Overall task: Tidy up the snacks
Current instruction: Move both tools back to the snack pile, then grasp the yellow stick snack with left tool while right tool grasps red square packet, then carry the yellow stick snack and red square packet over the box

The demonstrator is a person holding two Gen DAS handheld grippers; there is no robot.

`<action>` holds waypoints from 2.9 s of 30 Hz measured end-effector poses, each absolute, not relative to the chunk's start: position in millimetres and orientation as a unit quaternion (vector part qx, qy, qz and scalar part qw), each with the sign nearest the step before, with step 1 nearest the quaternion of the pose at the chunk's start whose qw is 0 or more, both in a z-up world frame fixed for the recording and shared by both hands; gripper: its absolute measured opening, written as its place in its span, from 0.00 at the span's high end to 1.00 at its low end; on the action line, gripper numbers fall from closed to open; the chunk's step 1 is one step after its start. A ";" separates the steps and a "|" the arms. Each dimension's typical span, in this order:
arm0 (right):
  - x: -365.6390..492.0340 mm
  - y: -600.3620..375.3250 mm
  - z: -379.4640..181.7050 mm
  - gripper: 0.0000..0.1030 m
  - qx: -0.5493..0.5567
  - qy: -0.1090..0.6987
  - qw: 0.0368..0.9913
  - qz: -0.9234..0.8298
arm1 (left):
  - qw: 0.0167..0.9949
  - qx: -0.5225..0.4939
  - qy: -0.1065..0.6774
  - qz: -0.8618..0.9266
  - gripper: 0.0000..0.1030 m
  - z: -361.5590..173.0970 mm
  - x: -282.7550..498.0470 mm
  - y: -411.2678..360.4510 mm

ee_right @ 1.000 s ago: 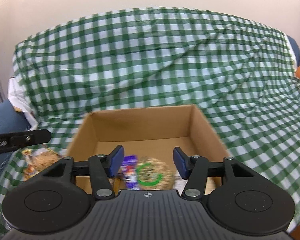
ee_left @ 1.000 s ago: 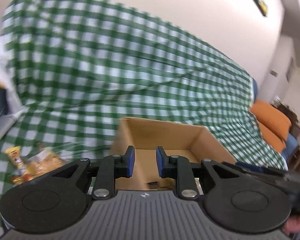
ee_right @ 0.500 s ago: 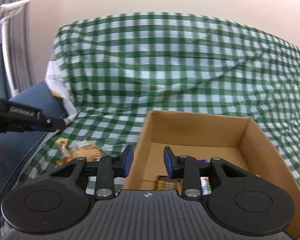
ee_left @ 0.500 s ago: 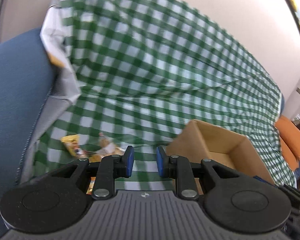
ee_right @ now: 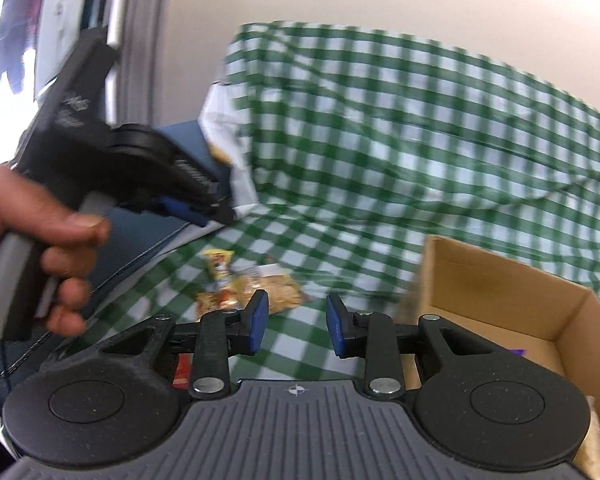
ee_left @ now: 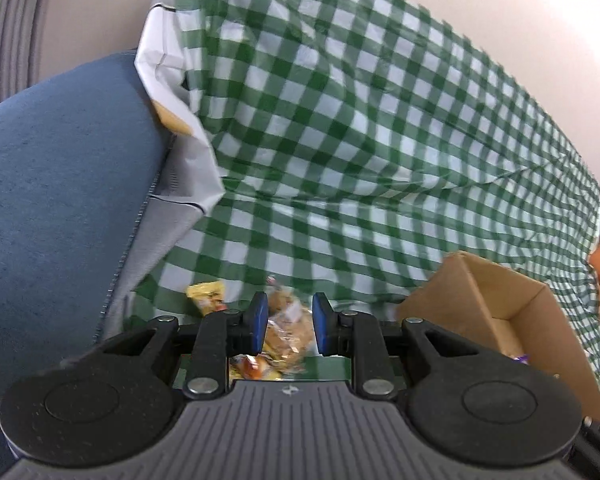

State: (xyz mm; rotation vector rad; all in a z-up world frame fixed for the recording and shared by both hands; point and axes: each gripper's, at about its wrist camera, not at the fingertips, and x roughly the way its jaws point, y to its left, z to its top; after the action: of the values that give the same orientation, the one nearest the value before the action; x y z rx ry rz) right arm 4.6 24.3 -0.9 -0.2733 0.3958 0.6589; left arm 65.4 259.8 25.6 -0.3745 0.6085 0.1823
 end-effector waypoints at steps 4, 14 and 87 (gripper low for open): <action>1.6 44.6 -8.8 0.68 -0.137 0.205 0.905 0.346 | 0.921 -0.208 0.309 0.117 0.76 20.1 62.8 278.4; 7.0 92.8 -38.8 0.62 -0.154 0.259 0.873 0.383 | 0.904 -0.234 0.334 0.127 0.76 6.1 68.9 290.9; -12.9 55.3 -90.6 0.48 -0.226 0.411 0.815 0.340 | 0.808 -0.149 0.563 0.091 0.71 -56.1 67.8 243.5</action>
State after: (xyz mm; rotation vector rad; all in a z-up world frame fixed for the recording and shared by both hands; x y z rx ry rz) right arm -12.9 55.3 -90.6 -0.4818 0.8756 0.7257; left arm 67.8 243.5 -56.1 -0.3178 1.2031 0.1937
